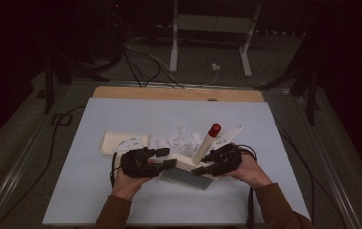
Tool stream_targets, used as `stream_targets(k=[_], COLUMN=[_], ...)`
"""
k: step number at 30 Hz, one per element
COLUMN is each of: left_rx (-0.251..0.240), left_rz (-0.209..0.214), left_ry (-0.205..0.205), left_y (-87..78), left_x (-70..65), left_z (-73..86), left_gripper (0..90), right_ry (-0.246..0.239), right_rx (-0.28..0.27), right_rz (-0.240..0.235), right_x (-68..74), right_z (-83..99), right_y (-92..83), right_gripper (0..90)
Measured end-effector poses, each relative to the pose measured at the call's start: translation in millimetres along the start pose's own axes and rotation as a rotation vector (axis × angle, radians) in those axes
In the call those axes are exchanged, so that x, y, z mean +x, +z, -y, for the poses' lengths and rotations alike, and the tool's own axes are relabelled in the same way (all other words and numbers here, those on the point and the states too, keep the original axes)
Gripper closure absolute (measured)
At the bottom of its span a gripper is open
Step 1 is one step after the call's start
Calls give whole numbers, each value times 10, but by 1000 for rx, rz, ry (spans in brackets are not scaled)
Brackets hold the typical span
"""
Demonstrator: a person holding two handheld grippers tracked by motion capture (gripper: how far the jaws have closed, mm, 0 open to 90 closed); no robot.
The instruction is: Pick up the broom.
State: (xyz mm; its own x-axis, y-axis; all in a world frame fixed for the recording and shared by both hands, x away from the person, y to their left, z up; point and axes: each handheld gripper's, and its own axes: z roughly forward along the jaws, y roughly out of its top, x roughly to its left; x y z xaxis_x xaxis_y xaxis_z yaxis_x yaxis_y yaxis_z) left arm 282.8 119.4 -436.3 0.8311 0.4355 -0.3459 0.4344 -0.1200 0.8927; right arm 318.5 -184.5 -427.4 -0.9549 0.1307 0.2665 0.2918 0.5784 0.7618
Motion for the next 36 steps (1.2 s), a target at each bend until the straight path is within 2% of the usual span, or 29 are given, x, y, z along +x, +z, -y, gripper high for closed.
stream_targets(k=[2, 7, 10, 11, 13, 16, 17, 19, 26, 28, 29, 32, 34, 35, 36], left_rx=[-1, 13, 14, 14, 12, 11, 12, 10, 6, 3, 3, -3, -3, -2, -3], left_rz=[-43, -197, -262, -286, -329, -381, -400, -452, -579, -599, -617, -660, -684, -697, -708], left_ry=[2, 17, 7, 8, 8, 12, 16, 28, 29, 22, 25, 24, 24, 25, 27], left_y=[-62, -217, -315, -350, -421, -533, -570, -633, -843, -913, -950, -1063, -1106, -1123, -1137], left_x=[12, 46, 81, 90, 107, 131, 137, 138, 188, 210, 218, 235, 236, 237, 240], left_z=[-8, -7, 16, 27, 52, 92, 108, 159, 362, 406, 426, 493, 534, 560, 586], left_gripper=[374, 141, 12, 12, 3, 3, 3, 3, 3, 3, 3, 3, 3, 3, 3], right_ry=[6, 39, 75, 75, 96, 118, 130, 135, 158, 165, 165, 175, 204, 204, 214], right_rx=[-10, -42, -75, -75, -99, -114, -129, -135, -160, -165, -165, -182, -214, -214, -220], right_rz=[10, 40, 82, 82, 119, 140, 166, 175, 259, 302, 302, 355, 394, 394, 416], right_x=[-13, -57, -110, -110, -154, -180, -204, -215, -262, -279, -279, -305, -347, -347, -380], right_z=[-1, -2, -1, -1, -7, -17, -32, -40, -109, -132, -132, -149, -150, -150, -151], right_y=[-17, -78, -134, -134, -180, -213, -239, -252, -321, -356, -356, -410, -468, -468, -494], right_gripper=[674, 674, 674, 674, 673, 673, 674, 674, 674, 674, 674, 674, 674, 674, 674])
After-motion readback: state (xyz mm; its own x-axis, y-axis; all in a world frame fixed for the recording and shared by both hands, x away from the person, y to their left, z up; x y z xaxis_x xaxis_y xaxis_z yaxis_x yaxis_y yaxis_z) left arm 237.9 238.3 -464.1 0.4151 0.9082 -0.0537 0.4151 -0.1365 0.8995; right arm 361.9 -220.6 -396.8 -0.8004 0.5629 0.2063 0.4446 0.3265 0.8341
